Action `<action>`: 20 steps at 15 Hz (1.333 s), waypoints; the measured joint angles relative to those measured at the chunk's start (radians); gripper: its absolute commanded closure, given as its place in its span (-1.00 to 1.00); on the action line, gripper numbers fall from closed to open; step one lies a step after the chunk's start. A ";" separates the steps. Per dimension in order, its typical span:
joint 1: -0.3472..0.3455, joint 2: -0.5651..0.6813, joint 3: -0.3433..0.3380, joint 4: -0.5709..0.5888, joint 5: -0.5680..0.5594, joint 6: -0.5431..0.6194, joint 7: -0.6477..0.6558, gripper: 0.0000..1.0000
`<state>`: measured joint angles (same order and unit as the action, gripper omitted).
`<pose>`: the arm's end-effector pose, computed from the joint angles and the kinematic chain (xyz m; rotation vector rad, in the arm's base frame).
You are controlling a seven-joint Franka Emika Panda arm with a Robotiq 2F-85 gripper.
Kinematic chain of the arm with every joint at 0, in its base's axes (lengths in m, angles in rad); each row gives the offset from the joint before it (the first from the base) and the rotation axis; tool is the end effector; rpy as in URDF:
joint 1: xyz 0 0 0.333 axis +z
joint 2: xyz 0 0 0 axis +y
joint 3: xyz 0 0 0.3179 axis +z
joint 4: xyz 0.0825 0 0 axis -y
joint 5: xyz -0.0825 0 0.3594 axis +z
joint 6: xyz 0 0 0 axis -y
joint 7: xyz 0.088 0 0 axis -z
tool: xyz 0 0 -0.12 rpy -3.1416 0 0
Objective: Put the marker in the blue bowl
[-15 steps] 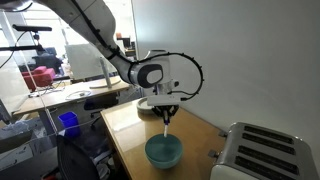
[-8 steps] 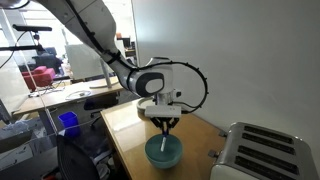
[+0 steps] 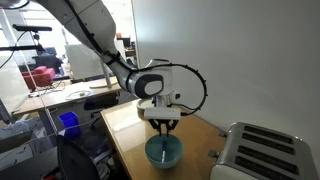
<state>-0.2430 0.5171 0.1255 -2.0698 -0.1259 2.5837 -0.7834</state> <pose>0.5726 -0.0666 0.1885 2.9142 1.1578 0.0016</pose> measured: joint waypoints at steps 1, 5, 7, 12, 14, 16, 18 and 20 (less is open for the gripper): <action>0.000 -0.001 0.000 0.000 0.000 0.000 0.000 -0.46; 0.002 -0.020 0.007 0.000 0.000 0.003 0.000 -1.00; 0.003 -0.043 0.027 -0.004 0.016 0.006 0.000 -1.00; 0.037 -0.128 0.055 -0.047 0.055 0.005 0.013 -1.00; 0.055 -0.154 0.051 -0.062 0.054 0.004 0.026 -1.00; 0.071 -0.169 0.042 -0.071 0.054 0.004 0.030 -1.00; 0.081 -0.173 0.035 -0.077 0.053 0.004 0.030 -1.00; 0.086 -0.173 0.031 -0.079 0.052 0.003 0.030 -1.00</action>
<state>-0.1573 0.3436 0.1560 -2.1487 -0.0738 2.5867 -0.7535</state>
